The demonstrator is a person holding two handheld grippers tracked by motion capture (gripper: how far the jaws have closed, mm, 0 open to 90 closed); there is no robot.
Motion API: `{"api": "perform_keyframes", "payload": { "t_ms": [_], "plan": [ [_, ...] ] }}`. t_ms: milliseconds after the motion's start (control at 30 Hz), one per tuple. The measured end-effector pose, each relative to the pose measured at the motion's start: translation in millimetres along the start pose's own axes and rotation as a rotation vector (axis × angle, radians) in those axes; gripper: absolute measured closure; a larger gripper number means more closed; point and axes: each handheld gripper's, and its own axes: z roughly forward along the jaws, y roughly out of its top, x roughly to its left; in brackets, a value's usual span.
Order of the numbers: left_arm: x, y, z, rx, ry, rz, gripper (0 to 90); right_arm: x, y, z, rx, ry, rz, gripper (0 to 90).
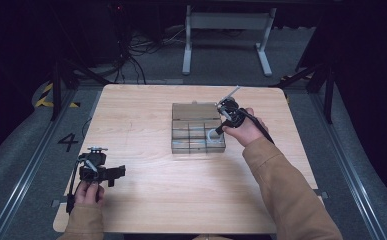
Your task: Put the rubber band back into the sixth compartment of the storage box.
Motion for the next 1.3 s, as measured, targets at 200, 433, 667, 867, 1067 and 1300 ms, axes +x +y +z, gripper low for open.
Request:
{"api": "perform_keyframes", "payload": {
  "t_ms": [200,433,667,867,1067,1300],
  "plan": [
    [0.0,0.0,0.0,0.0,0.0,0.001,16.3,0.8,0.1,3.5,0.011,-0.01,-0.004,82.9],
    [-0.1,0.0,-0.1,0.0,0.0,0.001,16.3,2.0,-0.1,7.9,0.024,-0.023,-0.007,82.8],
    [-0.1,0.1,0.0,0.001,-0.001,0.001,16.3,3.4,0.4,12.1,0.037,-0.03,-0.015,82.8],
    [-0.2,0.0,-0.2,0.0,-0.002,0.0,16.3,2.3,-1.6,18.8,0.048,-0.035,-0.016,82.8],
    [-0.4,0.1,0.0,0.0,0.0,0.002,16.3,1.2,-2.9,20.7,0.05,-0.033,-0.014,82.8],
    [-0.2,0.1,-0.1,0.0,-0.001,0.002,16.3,1.6,-3.4,24.8,0.065,-0.04,-0.015,82.7]
  ]
}}
